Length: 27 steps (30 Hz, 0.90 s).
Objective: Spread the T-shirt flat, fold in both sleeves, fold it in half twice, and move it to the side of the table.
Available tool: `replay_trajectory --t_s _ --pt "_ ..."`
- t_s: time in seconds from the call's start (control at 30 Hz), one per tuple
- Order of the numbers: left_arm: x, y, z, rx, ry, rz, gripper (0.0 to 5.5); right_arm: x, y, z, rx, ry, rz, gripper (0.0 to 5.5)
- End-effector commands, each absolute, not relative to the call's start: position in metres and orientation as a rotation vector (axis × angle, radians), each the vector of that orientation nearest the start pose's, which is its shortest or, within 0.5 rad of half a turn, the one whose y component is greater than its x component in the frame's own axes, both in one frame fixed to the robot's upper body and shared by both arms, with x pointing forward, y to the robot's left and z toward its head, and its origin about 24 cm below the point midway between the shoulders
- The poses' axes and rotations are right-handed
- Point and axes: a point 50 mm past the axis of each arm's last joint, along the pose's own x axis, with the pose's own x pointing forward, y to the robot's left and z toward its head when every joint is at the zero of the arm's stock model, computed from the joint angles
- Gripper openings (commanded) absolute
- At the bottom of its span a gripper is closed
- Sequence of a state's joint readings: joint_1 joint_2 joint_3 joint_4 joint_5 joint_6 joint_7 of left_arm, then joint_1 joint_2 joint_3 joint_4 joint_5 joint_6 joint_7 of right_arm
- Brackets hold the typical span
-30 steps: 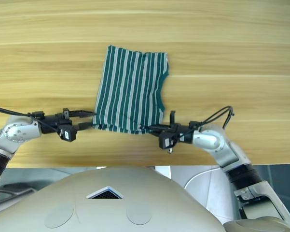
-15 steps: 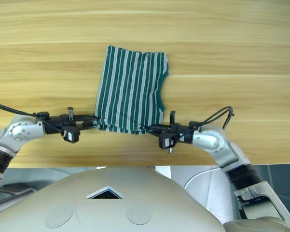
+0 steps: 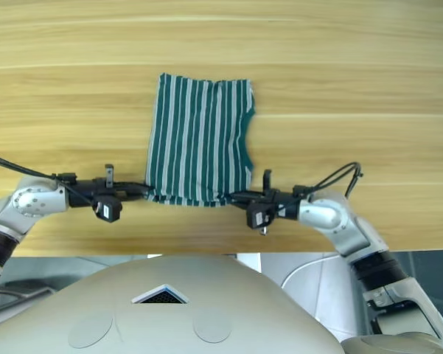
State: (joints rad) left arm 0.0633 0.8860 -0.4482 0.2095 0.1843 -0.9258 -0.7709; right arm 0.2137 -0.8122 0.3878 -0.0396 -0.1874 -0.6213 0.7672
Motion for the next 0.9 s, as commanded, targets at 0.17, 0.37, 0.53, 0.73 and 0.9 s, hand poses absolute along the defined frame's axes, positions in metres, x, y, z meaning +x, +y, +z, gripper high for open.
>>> replay_trajectory --t_s 0.17,0.37,0.53,0.73,0.9 --pt "0.128 0.189 0.016 0.809 -0.044 -1.686 0.09 0.127 -0.200 0.038 -0.822 0.084 1.546 0.16" --pt "0.112 0.177 0.021 0.676 -0.054 -1.744 0.09 0.110 -0.205 0.048 -0.734 0.084 1.656 0.16" --pt "0.101 0.179 0.020 0.604 -0.036 -1.766 0.09 0.097 -0.205 0.054 -0.686 0.065 1.716 0.16" --pt "0.116 0.183 0.015 0.689 -0.027 -1.685 0.09 0.121 -0.201 0.055 -0.728 0.013 1.560 0.13" --pt "0.120 0.183 0.024 0.666 -0.061 -1.631 0.09 0.138 -0.201 0.061 -0.765 -0.023 1.453 0.13"
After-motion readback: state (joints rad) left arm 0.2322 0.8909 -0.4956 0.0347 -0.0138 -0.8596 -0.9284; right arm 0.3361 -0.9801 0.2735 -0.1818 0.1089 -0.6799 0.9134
